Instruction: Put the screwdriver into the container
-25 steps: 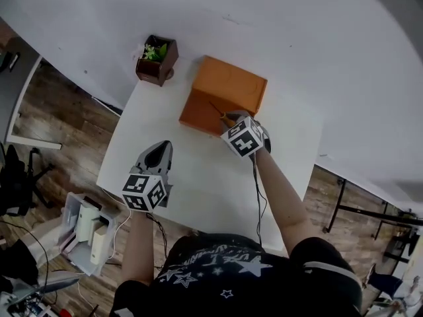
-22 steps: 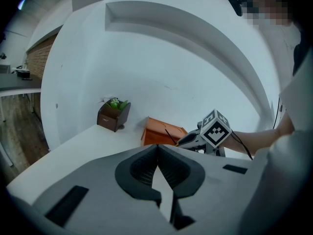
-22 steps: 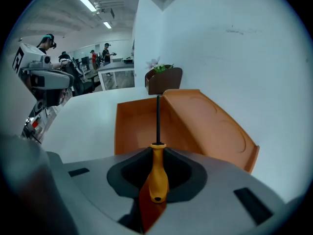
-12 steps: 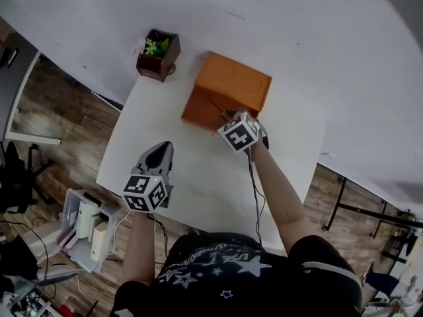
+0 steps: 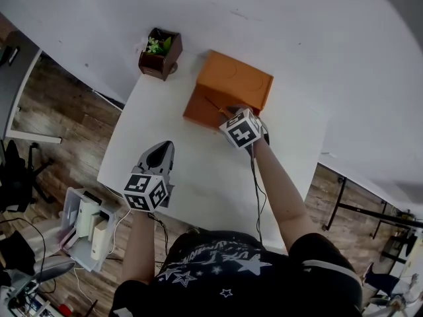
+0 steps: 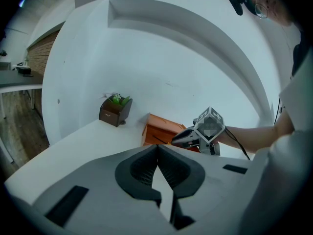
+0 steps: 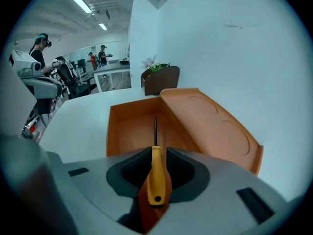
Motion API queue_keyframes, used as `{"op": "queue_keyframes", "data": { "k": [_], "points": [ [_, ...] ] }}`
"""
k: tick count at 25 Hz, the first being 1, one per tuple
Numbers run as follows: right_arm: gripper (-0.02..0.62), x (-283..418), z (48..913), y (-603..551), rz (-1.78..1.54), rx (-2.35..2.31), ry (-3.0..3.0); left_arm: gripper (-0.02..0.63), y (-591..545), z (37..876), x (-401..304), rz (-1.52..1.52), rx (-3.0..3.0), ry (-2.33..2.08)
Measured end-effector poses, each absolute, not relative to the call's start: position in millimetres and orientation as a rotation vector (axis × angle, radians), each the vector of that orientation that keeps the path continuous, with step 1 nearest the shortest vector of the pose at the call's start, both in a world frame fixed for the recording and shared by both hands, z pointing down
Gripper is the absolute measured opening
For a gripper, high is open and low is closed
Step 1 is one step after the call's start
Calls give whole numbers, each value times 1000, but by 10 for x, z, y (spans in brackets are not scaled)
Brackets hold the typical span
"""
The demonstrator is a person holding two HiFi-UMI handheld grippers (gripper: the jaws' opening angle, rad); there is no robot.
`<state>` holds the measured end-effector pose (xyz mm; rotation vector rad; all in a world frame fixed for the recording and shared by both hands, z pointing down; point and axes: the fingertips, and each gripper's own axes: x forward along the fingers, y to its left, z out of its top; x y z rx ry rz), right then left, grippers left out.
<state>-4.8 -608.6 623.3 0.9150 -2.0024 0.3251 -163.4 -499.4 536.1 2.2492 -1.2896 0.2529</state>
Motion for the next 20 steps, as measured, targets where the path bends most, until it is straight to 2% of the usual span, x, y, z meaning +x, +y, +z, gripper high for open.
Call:
{"op": "queue_keyframes", "data": {
  "k": [20],
  "points": [
    [78,1,5455,-5386,347,1137,-2130,20,-4262,4904,-1747,168,2326,-1317]
  ]
}}
